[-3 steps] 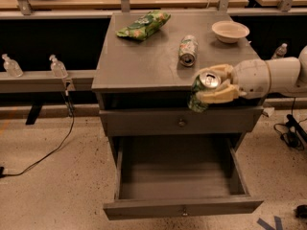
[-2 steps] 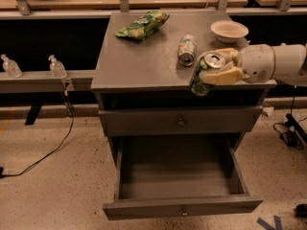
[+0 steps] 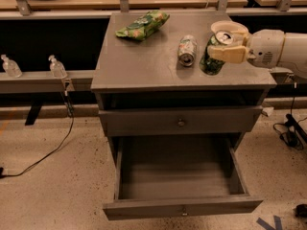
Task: Pick green can from middle drawer and place on counter
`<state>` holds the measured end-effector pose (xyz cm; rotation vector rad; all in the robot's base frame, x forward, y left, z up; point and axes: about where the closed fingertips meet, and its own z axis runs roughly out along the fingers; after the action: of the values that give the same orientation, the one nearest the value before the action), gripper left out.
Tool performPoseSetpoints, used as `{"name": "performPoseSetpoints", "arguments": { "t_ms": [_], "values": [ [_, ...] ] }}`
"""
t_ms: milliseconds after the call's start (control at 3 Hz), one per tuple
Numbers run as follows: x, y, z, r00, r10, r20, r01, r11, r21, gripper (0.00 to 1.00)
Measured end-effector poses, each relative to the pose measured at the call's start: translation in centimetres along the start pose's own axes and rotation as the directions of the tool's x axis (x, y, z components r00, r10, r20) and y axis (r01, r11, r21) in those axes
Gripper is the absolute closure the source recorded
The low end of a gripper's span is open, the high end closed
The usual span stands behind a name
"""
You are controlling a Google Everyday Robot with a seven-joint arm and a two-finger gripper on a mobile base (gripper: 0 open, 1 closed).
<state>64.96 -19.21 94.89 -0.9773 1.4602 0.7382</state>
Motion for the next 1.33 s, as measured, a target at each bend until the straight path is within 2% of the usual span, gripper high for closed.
{"name": "performPoseSetpoints", "arguments": {
  "t_ms": [333,667,1000,1333],
  "values": [
    [1.3,-3.3,0.1,0.996,0.050,-0.067,-0.040,0.9899,0.136,1.00],
    [4.1,-6.6,0.3,0.983,0.104,-0.154,-0.065,0.9697,0.235,1.00],
    [7.1,-8.6,0.0,0.967,0.150,-0.204,-0.085,0.9510,0.298,0.83],
    [7.1,-8.8,-0.2,0.966,0.155,-0.209,-0.086,0.9489,0.304,0.51]
  ]
}}
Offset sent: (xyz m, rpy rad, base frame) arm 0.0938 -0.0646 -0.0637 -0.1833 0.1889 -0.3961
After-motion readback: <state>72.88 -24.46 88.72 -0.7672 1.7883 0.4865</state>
